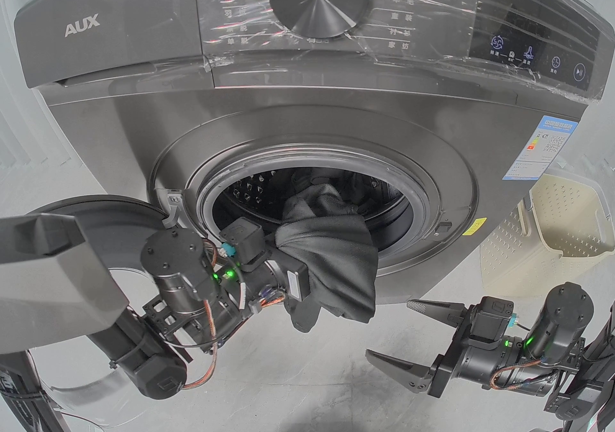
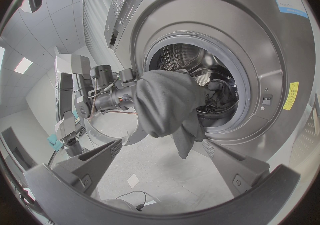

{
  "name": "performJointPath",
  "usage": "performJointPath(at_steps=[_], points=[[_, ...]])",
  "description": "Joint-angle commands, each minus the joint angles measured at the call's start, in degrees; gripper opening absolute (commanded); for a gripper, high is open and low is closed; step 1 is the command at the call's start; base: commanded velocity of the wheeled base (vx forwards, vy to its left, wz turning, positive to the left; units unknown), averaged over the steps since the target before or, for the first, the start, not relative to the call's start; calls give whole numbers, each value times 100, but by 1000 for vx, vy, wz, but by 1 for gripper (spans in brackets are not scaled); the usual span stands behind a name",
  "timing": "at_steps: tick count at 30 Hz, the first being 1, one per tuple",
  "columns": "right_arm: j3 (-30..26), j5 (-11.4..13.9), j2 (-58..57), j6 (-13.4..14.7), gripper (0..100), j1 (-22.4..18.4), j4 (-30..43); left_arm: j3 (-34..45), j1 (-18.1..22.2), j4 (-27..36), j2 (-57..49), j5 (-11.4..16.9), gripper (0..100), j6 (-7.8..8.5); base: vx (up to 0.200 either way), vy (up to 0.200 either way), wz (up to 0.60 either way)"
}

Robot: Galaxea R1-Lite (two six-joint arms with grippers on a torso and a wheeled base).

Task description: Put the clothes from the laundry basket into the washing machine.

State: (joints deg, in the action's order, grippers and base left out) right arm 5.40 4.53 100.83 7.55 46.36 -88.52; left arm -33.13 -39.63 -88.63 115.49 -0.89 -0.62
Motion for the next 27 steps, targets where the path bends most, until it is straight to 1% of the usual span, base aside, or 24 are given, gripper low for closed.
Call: performJointPath(at_steps=[1, 4, 7, 8, 10, 11, 12, 15, 17, 21, 23, 25, 27], points=[[-145, -5, -178, -8, 100, -22, 1, -580, 131, -14, 799, 36, 0, -70, 0, 0, 0], [-188, -5, -169, -16, 100, -48, 1, -958, 193, -6, 1045, 63, 0, -263, 0, 0, 0], [-188, -5, -169, -16, 100, -31, 1, -1424, 298, 12, 1274, 63, 0, -289, 0, 0, 0], [-197, -5, -169, -16, 100, -39, 1, -1450, 307, 21, 1283, 63, 0, -289, 0, 0, 0], [-232, -5, -178, -16, 100, -31, 1, -2074, 456, 3, 1652, 115, 0, -298, 0, 0, 0], [-232, -5, -178, -16, 100, -31, 1, -2162, 456, 3, 1696, 124, 0, -316, 0, 0, 0], [-250, -5, -169, -16, 100, -13, 1, -2338, 456, 3, 1792, 124, 0, -342, 0, 0, 0], [-259, -14, -160, -8, 100, 31, 1, -2716, 404, 47, 1959, 107, 0, -492, 0, 0, 0], [-250, -23, -160, -16, 100, 48, 1, -2944, 377, 100, 2074, 89, 0, -553, 0, 0, 0], [-250, -14, -151, -16, 100, 22, 1, -3445, 430, 478, 2373, 71, 0, -571, 0, 0, 0], [-250, -14, -151, -16, 100, 22, 1, -3524, 439, 531, 2416, 71, 0, -571, 0, 0, 0], [-250, -14, -151, -16, 100, 13, 1, -4061, 456, 935, 2575, 19, 0, -588, 0, 0, 0], [-259, -14, -151, -8, 100, -4, 1, -4307, 474, 1172, 2619, -16, 0, -588, 0, 0, 0]])
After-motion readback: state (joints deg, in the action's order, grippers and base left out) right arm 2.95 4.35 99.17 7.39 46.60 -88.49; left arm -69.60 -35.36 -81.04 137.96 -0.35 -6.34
